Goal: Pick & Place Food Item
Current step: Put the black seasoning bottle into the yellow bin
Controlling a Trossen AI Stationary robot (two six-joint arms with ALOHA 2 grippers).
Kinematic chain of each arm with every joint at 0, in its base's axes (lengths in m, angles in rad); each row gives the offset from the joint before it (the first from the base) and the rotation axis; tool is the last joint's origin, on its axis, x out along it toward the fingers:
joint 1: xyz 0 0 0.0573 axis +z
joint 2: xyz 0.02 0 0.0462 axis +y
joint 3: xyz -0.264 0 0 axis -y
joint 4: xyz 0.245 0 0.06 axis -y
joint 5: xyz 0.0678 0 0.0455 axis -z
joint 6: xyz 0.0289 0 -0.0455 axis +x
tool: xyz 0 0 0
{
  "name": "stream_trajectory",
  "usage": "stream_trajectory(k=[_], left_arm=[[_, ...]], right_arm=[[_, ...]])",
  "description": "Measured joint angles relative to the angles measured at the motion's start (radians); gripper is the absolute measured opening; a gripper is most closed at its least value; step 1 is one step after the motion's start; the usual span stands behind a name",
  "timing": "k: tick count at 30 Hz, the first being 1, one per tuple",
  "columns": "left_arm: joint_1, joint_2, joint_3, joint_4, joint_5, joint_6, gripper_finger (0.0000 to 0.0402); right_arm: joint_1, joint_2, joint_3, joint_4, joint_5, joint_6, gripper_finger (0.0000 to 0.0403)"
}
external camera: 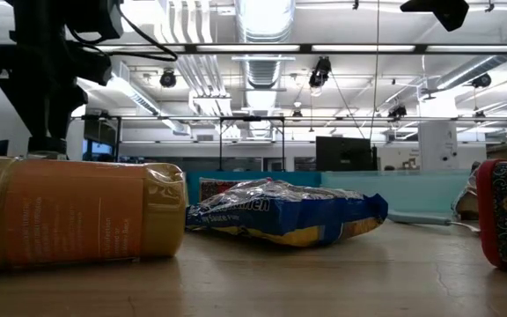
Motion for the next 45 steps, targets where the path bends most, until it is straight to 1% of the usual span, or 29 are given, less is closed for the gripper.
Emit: stream_trajectory(k=[5, 9, 12, 16, 23, 35, 45], left_arm=[[0.000, 0.002, -0.033, -0.003, 0.001, -0.019, 0.0337], [0.000, 0.002, -0.027, -0.003, 0.002, -0.050, 0.0336], [0.000, 0.002, -0.023, -0.001, 0.002, -0.053, 0.0326], [0.000, 0.002, -0.023, -0.001, 0.012, -0.052, 0.0291], [0.000, 0.002, -0.023, 0.001, 0.018, -0.068, 0.0200], [0.000, 0.002, -0.021, -0.003, 0.019, -0.102, 0.0200], [0.000, 0.003, 0.013, -0.005, 0.041, -0.135, 0.0200]], right_arm=[[0.000, 0.000, 0.000, 0.000, 0.000, 0.000, 0.0197], [0.000, 0.000, 0.000, 0.000, 0.000, 0.000, 0.0197], [0.000, 0.000, 0.000, 0.000, 0.000, 0.000, 0.0197], [0.000, 0.000, 0.000, 0.000, 0.000, 0.000, 0.0197], [0.000, 0.000, 0.000, 0.000, 0.000, 0.000, 0.0197], [0.000, 0.000, 0.000, 0.000, 0.000, 0.000, 0.0197], [0.000, 0.000, 0.000, 0.000, 0.000, -0.007, 0.0197]])
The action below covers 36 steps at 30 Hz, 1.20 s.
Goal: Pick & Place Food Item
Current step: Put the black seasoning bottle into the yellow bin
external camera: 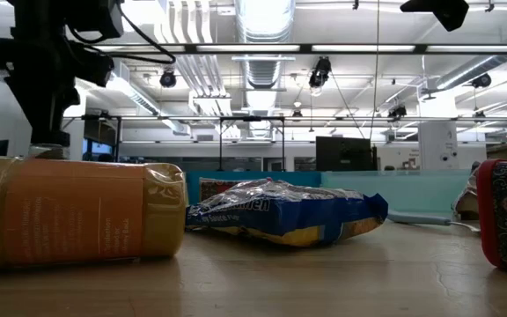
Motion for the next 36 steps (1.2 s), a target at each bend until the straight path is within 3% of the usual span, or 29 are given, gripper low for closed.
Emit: stream_trajectory(k=[10, 21, 26, 36], left_arm=[[0.000, 0.000, 0.076, -0.013, -0.010, -0.023, 0.0200], [0.065, -0.001, 0.205, -0.081, -0.139, -0.032, 0.0200], [0.212, -0.001, 0.259, -0.087, -0.148, -0.040, 0.0200], [0.650, 0.033, 0.345, -0.095, -0.093, 0.015, 0.0200]], right_arm=[[0.000, 0.000, 0.000, 0.000, 0.000, -0.002, 0.0197], [0.000, 0.000, 0.000, 0.000, -0.003, -0.009, 0.0197], [0.000, 0.000, 0.000, 0.000, -0.020, -0.013, 0.0197], [0.000, 0.001, 0.000, 0.000, -0.026, -0.012, 0.0197]])
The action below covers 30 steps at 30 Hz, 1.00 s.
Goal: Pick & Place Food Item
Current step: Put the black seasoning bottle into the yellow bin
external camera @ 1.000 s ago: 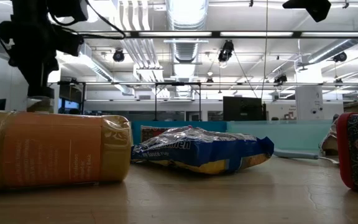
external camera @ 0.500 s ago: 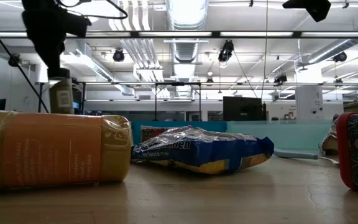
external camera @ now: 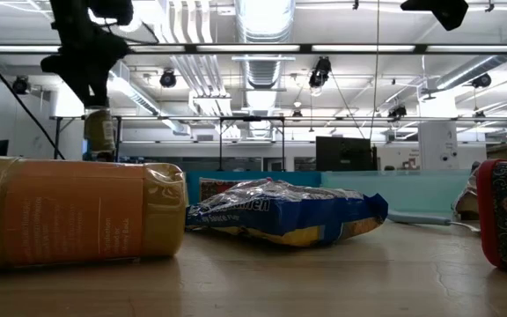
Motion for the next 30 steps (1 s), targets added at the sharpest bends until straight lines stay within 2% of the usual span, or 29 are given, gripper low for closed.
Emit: stream_trajectory(k=[4, 10, 13, 18, 30], left_arm=[[0.099, 0.076, 0.028, -0.007, 0.018, 0.069, 0.0200], [0.110, 0.209, 0.027, -0.003, 0.008, 0.137, 0.0200], [0.112, 0.248, 0.005, 0.054, -0.009, 0.144, 0.0200], [0.134, 0.247, -0.040, 0.123, -0.010, 0.117, 0.0200], [0.201, 0.192, -0.143, 0.159, -0.009, 0.074, 0.0200]], right_arm=[[0.000, 0.001, 0.000, 0.000, 0.000, 0.003, 0.0197], [0.000, 0.009, 0.000, 0.001, 0.000, 0.008, 0.0197], [0.000, 0.016, 0.000, 0.013, 0.000, 0.010, 0.0197], [0.000, 0.027, 0.000, 0.047, 0.000, 0.007, 0.0197], [0.001, 0.029, 0.000, 0.079, 0.001, -0.007, 0.0197]])
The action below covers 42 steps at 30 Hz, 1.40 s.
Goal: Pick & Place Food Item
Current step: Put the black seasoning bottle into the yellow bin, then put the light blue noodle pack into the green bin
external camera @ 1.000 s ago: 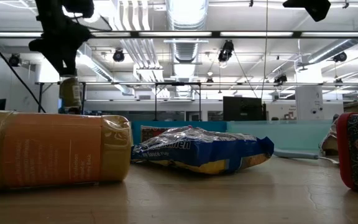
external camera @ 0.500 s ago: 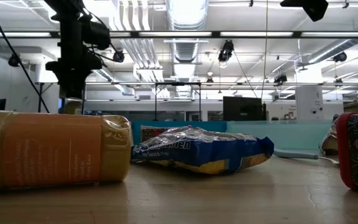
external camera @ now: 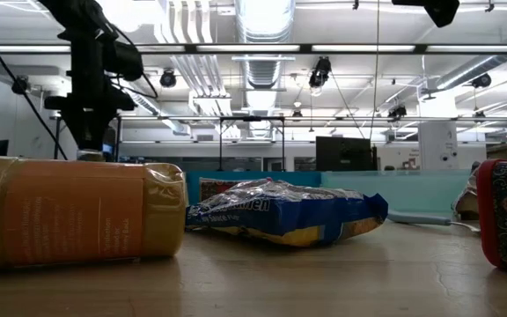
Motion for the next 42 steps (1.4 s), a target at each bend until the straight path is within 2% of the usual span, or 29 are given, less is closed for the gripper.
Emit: stream_trajectory(k=[28, 30, 36, 42], left_arm=[[0.000, 0.003, -0.079, 0.061, 0.008, -0.025, 0.0200], [0.000, 0.003, -0.079, 0.062, 0.008, -0.026, 0.0216], [0.000, 0.003, -0.079, 0.061, 0.008, -0.026, 0.0313], [0.000, 0.003, -0.079, 0.049, 0.018, -0.025, 0.0340]], right_arm=[[0.000, 0.000, 0.000, 0.004, 0.002, -0.010, 0.0197], [0.000, 0.000, 0.000, 0.004, 0.002, -0.010, 0.0197], [0.000, -0.001, 0.000, 0.004, 0.002, -0.010, 0.0197], [0.000, -0.001, -0.001, 0.004, 0.002, -0.016, 0.0197]])
